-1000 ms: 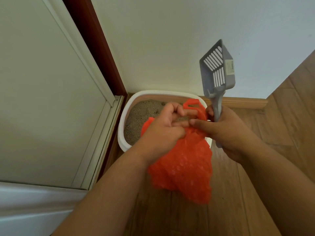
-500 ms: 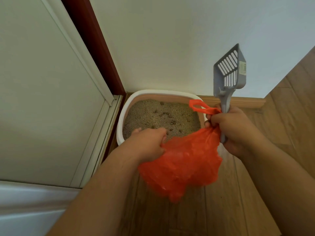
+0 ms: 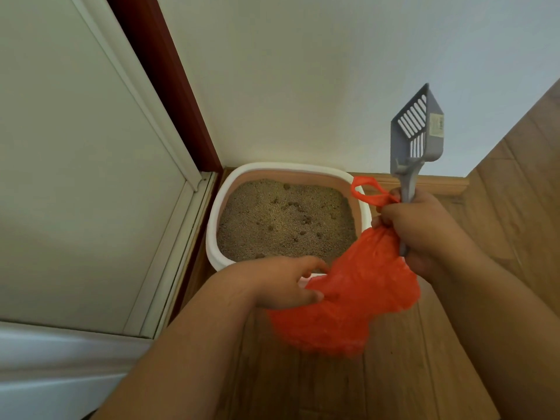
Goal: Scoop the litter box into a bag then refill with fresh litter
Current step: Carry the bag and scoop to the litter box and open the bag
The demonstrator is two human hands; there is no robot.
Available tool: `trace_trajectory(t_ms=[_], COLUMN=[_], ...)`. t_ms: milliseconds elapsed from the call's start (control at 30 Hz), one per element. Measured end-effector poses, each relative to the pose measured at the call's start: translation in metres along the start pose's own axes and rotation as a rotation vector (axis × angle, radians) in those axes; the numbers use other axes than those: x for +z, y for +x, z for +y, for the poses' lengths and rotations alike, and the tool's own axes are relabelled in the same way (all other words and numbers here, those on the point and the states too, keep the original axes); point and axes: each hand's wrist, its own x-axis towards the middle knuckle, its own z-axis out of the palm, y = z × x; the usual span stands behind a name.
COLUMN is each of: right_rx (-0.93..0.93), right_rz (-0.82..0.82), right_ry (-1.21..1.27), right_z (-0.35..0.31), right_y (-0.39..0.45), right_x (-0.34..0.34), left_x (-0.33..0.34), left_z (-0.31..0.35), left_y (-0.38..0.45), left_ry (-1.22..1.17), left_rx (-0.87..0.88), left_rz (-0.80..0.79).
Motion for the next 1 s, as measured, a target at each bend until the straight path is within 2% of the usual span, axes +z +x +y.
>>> trace_trajectory(t_ms=[133,267,333,400,533,733,800,933,1000], right_rx=[-0.106,-0.05,-0.033,-0.076,-0.225,-0.24,-0.235,-0.202,-0.174], right_rz=[0.059,-0.005,-0.015,0.02,0.086,0.078,0.093,0.085,0.061], right_ry=[-0.25,-0.168,-0.147,-0.215,-0.534,-0.681,-0.573,-0.396,-0.343], right_z=[-0.001,0.0,-0.001,0.0,0.004,0.007,0.003,-0.003,-0.004], right_y=[-0.002,-0.004,-0.004,-0.003,-0.001,0.0,-0.003,-0.008,-0.01], right_x=[-0.003,-0.001,-0.001,-0.001,-0.002,-0.002,-0.002,0.0,0.0], left_x=[0.002,0.003,0.003,0.001,-0.004,-0.002,0.001,0.007,0.008], left_z=[0.002,0.005,0.006,0.009,0.012,0.001,-0.002,-0.002,-0.001], left_y=[0.002,-0.001,-0.002,-0.003,0.0,0.008,0.01,0.008,0.007], left_ry=[0.038,0.082,0.095,0.065,-0.022,-0.027,-0.003,0.097,0.139], left_rx=[0.047,0.004,0.004,0.034,-0.018,-0.028,0.008,-0.016,-0.04], left_rz=[0.09,-0.028,-0.025,0.05,0.334,0.534,0.511,0.201,0.117])
